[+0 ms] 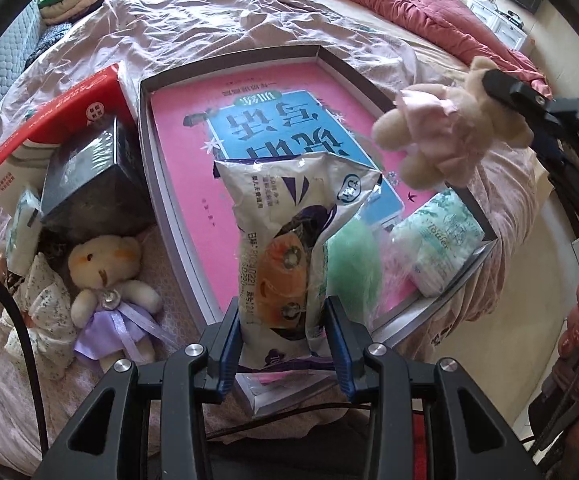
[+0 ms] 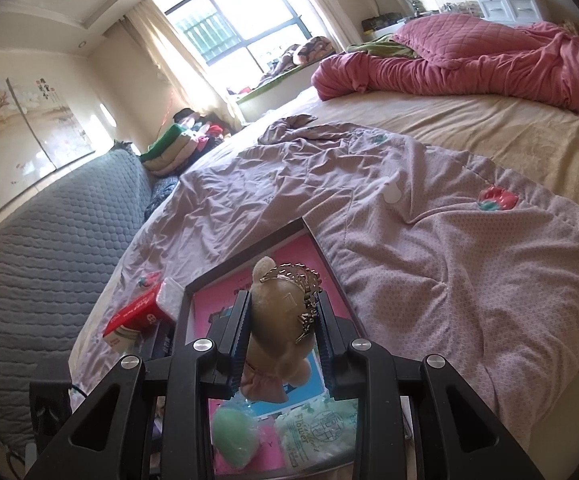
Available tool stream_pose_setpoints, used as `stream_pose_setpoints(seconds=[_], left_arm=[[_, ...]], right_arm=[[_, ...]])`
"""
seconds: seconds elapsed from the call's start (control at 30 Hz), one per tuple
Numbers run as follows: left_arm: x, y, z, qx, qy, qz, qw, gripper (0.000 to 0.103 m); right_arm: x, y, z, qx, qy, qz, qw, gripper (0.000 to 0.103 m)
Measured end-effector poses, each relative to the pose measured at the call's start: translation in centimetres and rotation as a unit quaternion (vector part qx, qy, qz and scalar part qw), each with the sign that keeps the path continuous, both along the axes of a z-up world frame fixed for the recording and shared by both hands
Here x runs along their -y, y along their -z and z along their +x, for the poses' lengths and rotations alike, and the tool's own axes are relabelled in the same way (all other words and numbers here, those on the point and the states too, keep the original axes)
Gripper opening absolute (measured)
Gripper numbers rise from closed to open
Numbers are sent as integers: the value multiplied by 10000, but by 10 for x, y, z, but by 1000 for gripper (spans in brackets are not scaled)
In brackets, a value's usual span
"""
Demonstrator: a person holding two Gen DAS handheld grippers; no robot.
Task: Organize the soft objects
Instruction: 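Lower the snack bag and teddy bear with both grippers over the tray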
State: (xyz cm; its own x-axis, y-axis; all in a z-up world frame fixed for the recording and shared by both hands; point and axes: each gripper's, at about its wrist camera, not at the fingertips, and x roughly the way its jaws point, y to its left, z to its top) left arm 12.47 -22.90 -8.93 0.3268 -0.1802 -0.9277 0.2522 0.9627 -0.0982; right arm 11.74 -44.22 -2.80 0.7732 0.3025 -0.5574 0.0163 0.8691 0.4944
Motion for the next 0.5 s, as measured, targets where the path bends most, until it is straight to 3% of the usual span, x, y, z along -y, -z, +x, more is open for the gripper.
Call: stream_pose_setpoints(seconds=[0.5], left_arm=[[0,8,6,-193,-7,-71,9998,40]], right_arm=[[-2,28,17,-391,38,124,9992,31]])
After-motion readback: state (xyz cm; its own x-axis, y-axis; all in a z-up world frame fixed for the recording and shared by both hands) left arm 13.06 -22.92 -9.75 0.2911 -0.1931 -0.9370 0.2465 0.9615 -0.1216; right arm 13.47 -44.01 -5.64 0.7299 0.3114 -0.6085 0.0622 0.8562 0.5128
